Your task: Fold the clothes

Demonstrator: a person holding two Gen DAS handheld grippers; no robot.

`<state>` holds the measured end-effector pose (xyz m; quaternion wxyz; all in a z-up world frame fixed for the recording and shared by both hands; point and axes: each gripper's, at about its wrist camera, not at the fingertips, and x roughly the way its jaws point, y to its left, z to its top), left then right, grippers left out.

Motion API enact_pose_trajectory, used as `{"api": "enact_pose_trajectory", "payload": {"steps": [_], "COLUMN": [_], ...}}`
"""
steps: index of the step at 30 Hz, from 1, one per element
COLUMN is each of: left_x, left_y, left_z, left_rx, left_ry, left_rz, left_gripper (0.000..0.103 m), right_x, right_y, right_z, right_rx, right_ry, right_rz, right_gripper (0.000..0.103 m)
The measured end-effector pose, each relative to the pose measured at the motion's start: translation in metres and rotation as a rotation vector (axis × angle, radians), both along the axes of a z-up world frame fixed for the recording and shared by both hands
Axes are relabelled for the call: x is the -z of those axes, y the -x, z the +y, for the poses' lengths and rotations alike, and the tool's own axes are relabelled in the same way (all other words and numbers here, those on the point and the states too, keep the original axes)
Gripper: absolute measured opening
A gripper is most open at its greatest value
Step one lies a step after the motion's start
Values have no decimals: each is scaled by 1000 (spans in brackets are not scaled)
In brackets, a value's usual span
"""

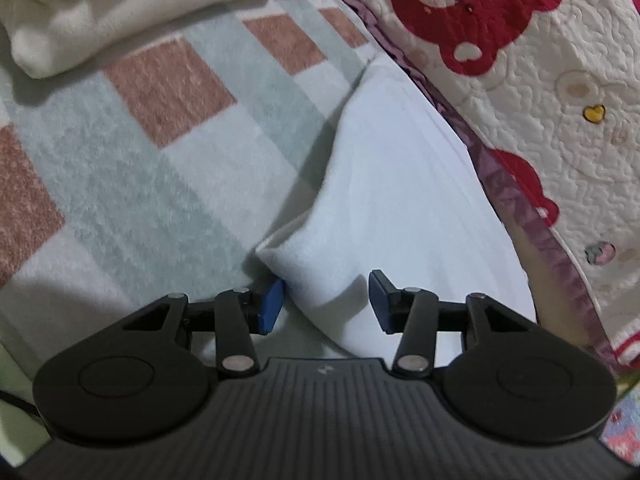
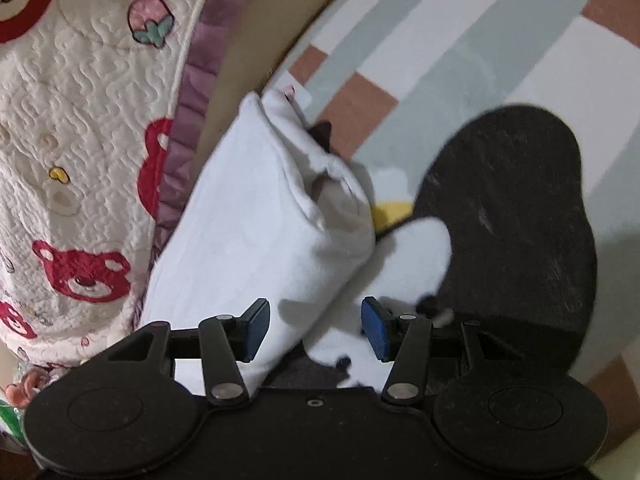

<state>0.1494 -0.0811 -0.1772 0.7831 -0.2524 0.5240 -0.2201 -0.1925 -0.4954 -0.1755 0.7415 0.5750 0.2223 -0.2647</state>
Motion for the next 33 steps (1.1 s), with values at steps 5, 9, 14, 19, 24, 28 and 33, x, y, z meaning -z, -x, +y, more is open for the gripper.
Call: {"api": "enact_pose_trajectory", "payload": {"steps": [5, 9, 14, 19, 24, 28, 33], "left_x": [-4, -10, -51, -25, -27, -31, -52], "left_y": [-3, 0, 8, 4, 17, 15, 23], "left_z": [-30, -43, -6, 3, -2, 8, 31], "left_rx": [91, 156, 138, 130, 145, 91, -22], "left_ry": [-105, -192, -87, -71, -196, -211, -323], "left_rz": [-150, -261, -342, -186, -229, -211, -307], "left_gripper": [41, 8, 5, 4, 5, 6, 4], "right_x": [4, 1, -34, -28, -7, -11, -10], "right_y": [-20, -37, -14, -14, -1, -3, -2], "right_z": [-3, -4, -16, -28, -15, -17, -15], "right_rx": [-29, -105, -27, -40, -47, -62, -87], "right_ry": [76, 238, 293, 291, 272, 300, 337], "right_rz": [-16, 17, -48, 33, 68, 64, 68], "right_gripper": [62, 41, 5, 4, 4, 4, 4]}}
